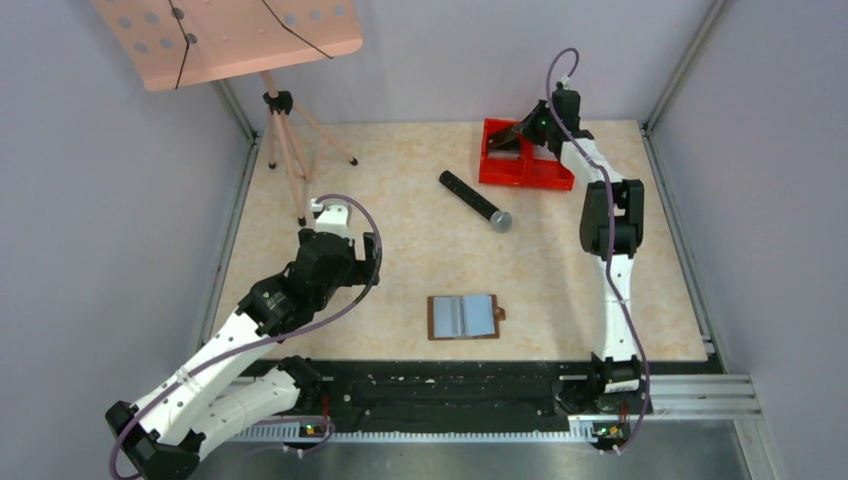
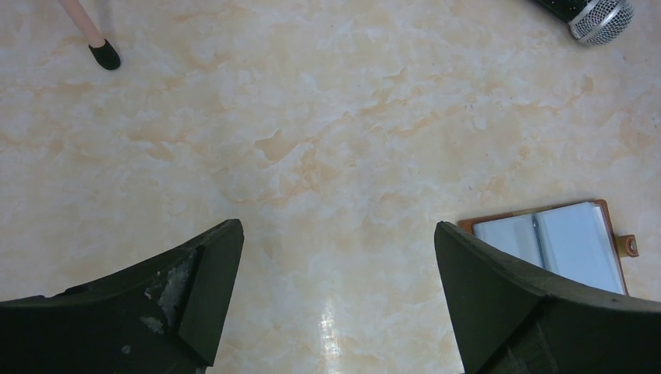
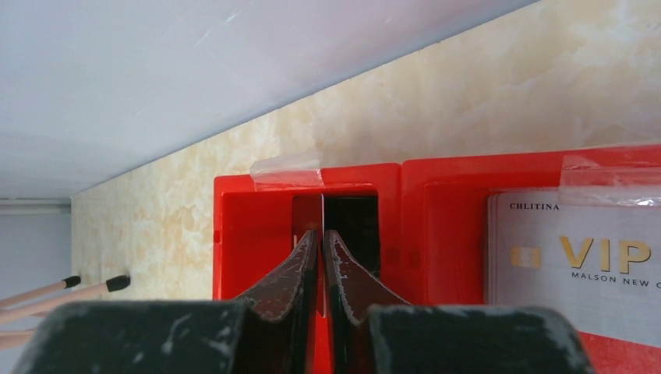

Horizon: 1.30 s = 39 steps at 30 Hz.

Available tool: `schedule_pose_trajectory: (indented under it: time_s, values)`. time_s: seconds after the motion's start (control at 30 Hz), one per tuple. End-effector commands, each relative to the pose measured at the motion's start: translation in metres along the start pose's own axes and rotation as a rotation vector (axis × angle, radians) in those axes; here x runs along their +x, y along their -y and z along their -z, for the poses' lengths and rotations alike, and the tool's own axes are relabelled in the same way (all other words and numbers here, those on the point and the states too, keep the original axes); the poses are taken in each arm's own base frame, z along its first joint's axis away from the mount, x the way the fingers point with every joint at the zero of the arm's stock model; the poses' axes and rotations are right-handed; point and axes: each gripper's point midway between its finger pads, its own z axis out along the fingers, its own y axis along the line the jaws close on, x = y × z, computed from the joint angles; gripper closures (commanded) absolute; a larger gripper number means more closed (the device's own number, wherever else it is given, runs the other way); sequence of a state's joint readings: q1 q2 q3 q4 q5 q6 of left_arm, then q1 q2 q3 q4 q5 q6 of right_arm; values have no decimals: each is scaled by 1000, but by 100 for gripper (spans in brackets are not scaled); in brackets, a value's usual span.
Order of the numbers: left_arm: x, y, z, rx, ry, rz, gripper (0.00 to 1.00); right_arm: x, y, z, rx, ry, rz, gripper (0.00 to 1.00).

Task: Take the credit cards out of the card holder
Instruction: Place the credit card in the storage box.

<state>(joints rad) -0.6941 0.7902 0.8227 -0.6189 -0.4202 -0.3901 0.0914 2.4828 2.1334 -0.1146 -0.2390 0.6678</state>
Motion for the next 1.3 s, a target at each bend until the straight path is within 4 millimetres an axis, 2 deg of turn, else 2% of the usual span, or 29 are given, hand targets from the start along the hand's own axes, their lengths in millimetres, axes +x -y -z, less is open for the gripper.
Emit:
schedule_pose_trajectory:
  time_s: [0.0,0.27,0.43,0.63,0.8,0.93,1.03,1.27]
  values:
    - [-15,4,-1,6,49,22,2,-21,-10,1,-22,45,-2,92]
    - [-14,7,-1,23,42,28,2,-35,-16,5,-18,69,19,88]
    - [-14,8,0,28,40,29,2,-52,-26,13,-27,98,44,83]
    - [-13,11,1,45,34,35,2,-75,-41,31,-35,135,70,81]
    - [-8,14,-2,44,3,58,2,-78,-62,55,-73,109,83,81]
    - [0,22,-4,74,-44,81,3,-68,-66,76,-64,80,115,81]
    - [3,26,-4,94,-56,97,3,-44,-58,84,-13,35,195,81]
    - [-1,24,1,96,-38,98,4,6,-45,84,89,-65,408,92]
